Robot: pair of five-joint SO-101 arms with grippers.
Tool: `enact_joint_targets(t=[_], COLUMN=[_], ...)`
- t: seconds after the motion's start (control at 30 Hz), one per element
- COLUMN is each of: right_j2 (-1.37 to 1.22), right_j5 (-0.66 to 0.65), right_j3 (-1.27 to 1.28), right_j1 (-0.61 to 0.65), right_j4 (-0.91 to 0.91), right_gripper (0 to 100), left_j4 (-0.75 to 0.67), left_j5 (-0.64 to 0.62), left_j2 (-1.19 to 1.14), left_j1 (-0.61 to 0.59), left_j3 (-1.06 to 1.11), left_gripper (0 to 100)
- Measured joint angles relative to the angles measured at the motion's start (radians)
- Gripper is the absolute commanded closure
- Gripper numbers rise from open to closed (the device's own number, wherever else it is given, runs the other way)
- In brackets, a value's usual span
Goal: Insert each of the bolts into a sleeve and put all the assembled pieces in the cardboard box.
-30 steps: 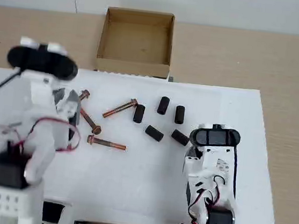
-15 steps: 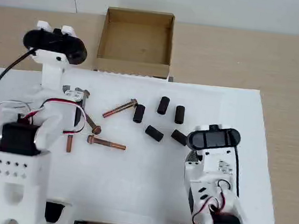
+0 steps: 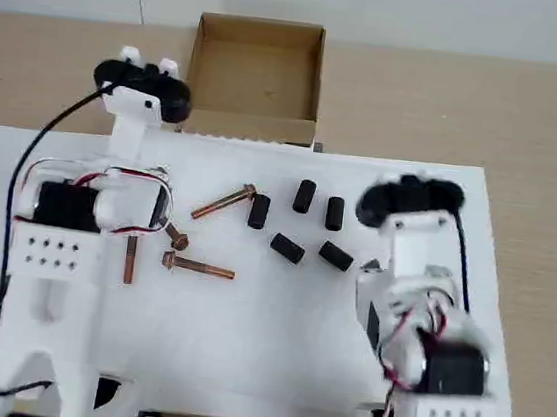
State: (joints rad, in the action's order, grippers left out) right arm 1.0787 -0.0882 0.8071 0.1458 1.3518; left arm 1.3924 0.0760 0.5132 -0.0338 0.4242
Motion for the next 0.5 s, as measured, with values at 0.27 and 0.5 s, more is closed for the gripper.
enact_joint_targets(t=[0.27, 0.5], right_j2=[-0.391, -0.621], right_j5=[-0.017, -0.229], right_j3=[-0.250, -0.391], right_j1=[0.118, 0.204], right_j4=[0.126, 0.126], right_gripper=[92.9, 92.7], left_j4=[0.000, 0.000], left_j5=[-0.005, 0.046], left_j2=[-0.215, -0.285], left_j1=[-0.137, -0.158], left_j3=[0.000, -0.003], left_gripper=[94, 94])
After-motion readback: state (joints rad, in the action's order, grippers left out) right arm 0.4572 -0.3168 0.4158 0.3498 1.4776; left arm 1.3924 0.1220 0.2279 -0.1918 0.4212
